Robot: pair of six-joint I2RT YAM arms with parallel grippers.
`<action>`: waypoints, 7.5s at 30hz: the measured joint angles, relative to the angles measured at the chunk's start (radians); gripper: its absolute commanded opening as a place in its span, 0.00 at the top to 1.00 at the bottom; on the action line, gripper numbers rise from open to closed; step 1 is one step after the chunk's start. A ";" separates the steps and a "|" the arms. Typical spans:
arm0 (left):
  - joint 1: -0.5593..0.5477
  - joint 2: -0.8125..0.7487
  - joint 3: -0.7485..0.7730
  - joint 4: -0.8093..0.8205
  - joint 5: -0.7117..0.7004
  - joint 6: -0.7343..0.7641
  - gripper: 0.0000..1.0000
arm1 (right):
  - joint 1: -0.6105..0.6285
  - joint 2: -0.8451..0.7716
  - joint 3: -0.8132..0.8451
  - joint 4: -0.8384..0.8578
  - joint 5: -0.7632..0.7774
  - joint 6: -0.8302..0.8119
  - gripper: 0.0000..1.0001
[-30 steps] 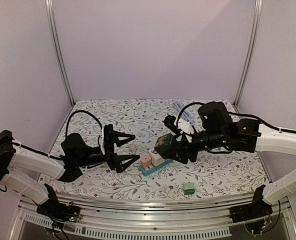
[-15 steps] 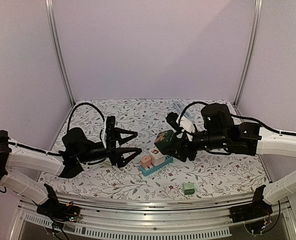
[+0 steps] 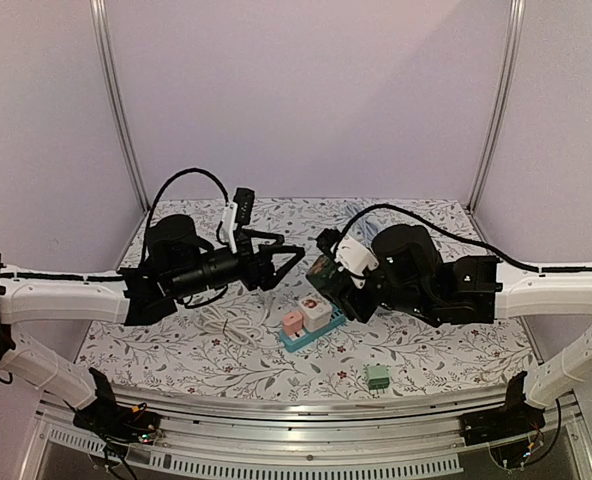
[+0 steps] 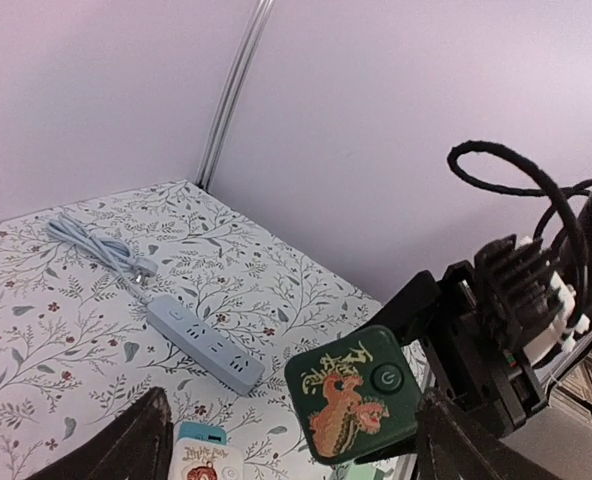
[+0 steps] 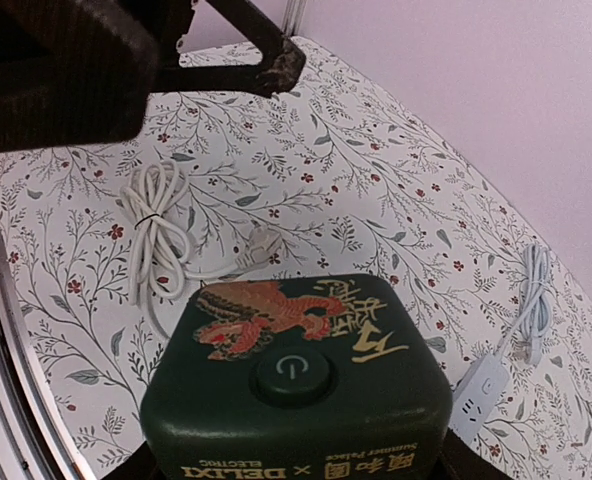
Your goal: Insert the plug
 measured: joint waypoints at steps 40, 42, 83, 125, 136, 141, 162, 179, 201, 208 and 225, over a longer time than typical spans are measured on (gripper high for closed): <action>-0.034 0.232 0.307 -0.380 0.364 -0.074 0.35 | 0.133 0.073 0.157 -0.256 0.277 -0.261 1.00; -0.034 0.232 0.307 -0.390 0.365 -0.073 0.33 | 0.138 0.085 0.169 -0.273 0.288 -0.264 1.00; 0.024 0.264 0.380 -0.468 0.432 0.033 1.00 | 0.074 -0.084 0.089 -0.266 0.233 -0.128 0.01; 0.119 0.323 0.624 -1.111 0.634 1.378 1.00 | -0.466 0.571 0.257 -0.249 -0.085 0.535 0.20; 0.119 0.323 0.627 -1.168 0.633 1.500 1.00 | -0.472 0.602 0.256 -0.266 -0.077 0.507 0.62; 0.119 0.323 0.644 -1.210 0.627 1.603 1.00 | -0.472 0.583 0.222 -0.229 -0.121 0.459 0.67; 0.113 0.605 1.044 -1.580 0.575 2.113 1.00 | -0.266 0.303 -0.083 -0.325 -0.146 0.329 0.64; 0.059 0.877 1.415 -1.801 0.563 2.203 1.00 | -0.222 -0.033 -0.209 -0.355 -0.071 0.449 0.01; 0.023 1.015 1.488 -1.827 0.470 2.203 1.00 | -0.440 0.129 -0.262 -0.048 -0.273 0.520 0.18; 0.033 0.959 1.415 -1.831 0.466 2.201 1.00 | -0.432 0.257 -0.224 0.008 -0.430 0.474 0.26; 0.139 0.814 1.371 -1.886 0.468 2.193 1.00 | -0.259 0.571 0.156 -0.097 -0.344 0.435 0.63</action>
